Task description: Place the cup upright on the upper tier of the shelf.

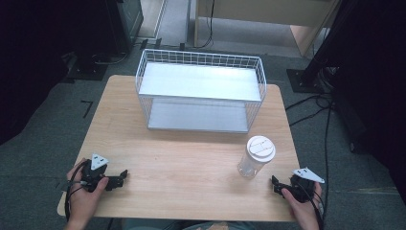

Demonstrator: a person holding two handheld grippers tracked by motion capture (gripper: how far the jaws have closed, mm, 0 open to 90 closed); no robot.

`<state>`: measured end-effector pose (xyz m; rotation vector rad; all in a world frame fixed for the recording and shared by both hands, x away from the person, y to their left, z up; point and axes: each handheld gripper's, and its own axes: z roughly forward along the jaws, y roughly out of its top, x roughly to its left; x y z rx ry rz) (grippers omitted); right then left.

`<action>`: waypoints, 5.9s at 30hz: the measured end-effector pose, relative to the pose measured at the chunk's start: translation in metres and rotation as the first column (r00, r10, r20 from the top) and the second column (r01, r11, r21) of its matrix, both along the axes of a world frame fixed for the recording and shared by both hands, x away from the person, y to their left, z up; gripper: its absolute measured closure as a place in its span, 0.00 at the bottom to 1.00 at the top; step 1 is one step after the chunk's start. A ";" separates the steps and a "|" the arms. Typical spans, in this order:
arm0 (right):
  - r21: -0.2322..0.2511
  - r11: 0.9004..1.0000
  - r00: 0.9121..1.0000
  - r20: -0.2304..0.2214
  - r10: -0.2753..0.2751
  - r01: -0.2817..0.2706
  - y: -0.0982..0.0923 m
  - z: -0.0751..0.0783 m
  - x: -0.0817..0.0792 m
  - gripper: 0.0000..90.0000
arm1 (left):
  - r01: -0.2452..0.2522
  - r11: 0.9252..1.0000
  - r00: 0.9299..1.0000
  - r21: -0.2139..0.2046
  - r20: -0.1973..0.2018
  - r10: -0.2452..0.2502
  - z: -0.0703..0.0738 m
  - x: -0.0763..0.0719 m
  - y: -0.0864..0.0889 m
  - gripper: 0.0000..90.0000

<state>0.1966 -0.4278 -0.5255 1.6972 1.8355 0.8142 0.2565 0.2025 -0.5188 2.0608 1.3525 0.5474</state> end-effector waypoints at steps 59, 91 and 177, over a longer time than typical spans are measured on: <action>0.078 0.971 0.958 0.199 0.209 -0.228 0.086 0.049 -0.008 0.16 | 0.000 1.000 1.000 -0.001 0.000 0.000 0.000 0.000 0.000 0.00; 0.117 0.976 0.932 0.335 0.136 -0.185 0.093 0.064 0.018 0.15 | 0.000 1.000 1.000 0.000 0.000 0.000 0.000 0.000 0.000 0.00; 0.049 0.963 0.777 0.601 0.184 -0.266 0.183 0.191 0.052 0.18 | -0.001 1.000 1.000 0.000 0.002 0.001 0.000 0.000 0.000 0.00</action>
